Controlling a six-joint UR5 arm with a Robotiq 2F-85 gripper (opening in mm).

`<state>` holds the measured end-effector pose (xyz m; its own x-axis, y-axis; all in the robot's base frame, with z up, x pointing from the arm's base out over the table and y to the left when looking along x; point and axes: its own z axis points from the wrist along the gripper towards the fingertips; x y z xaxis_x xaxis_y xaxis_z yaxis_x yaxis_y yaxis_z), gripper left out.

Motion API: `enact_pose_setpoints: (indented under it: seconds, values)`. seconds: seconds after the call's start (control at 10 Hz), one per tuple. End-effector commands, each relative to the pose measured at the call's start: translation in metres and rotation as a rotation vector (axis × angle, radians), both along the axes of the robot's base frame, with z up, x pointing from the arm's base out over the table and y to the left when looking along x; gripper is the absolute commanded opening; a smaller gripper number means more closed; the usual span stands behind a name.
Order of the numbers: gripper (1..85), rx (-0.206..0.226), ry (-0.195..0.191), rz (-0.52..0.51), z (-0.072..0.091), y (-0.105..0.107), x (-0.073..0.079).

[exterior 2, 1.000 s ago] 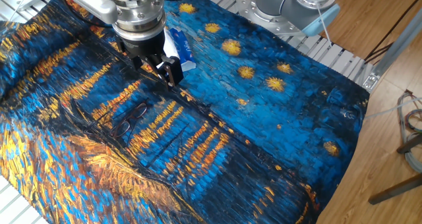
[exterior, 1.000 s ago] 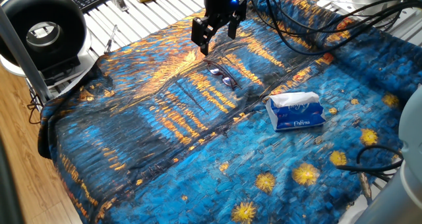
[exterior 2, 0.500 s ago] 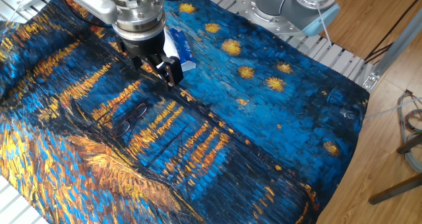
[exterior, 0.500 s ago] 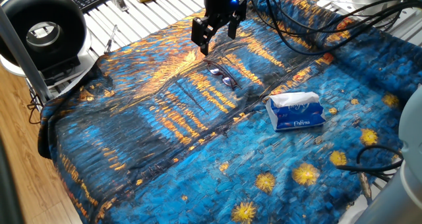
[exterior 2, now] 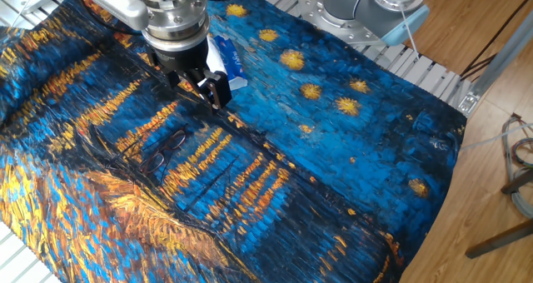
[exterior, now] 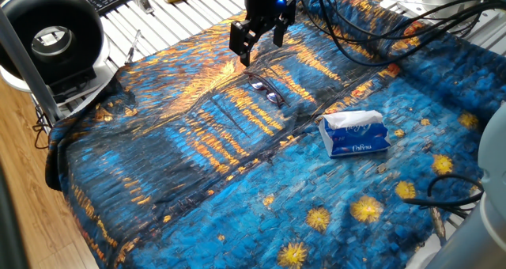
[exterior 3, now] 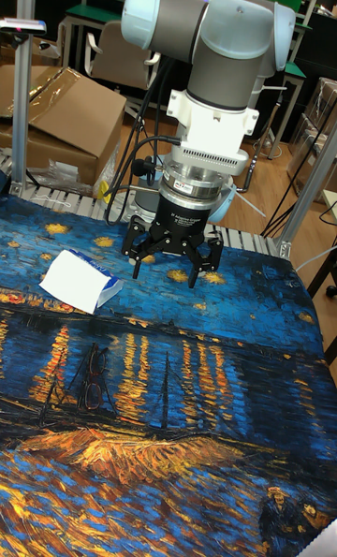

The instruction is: Unfold the leg of the glasses (with one hand)

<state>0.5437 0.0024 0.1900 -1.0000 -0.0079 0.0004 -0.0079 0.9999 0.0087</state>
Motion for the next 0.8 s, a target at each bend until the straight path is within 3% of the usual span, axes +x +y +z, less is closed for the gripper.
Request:
enact_pose_setpoints:
  seconds: [0.0, 0.7]
  values:
    - [1.0, 0.131, -0.12, -0.066, 0.0044, 0.035, 0.0322]
    - [1.0, 0.128, -0.12, -0.07, 0.0038, 0.0352, 0.0325]
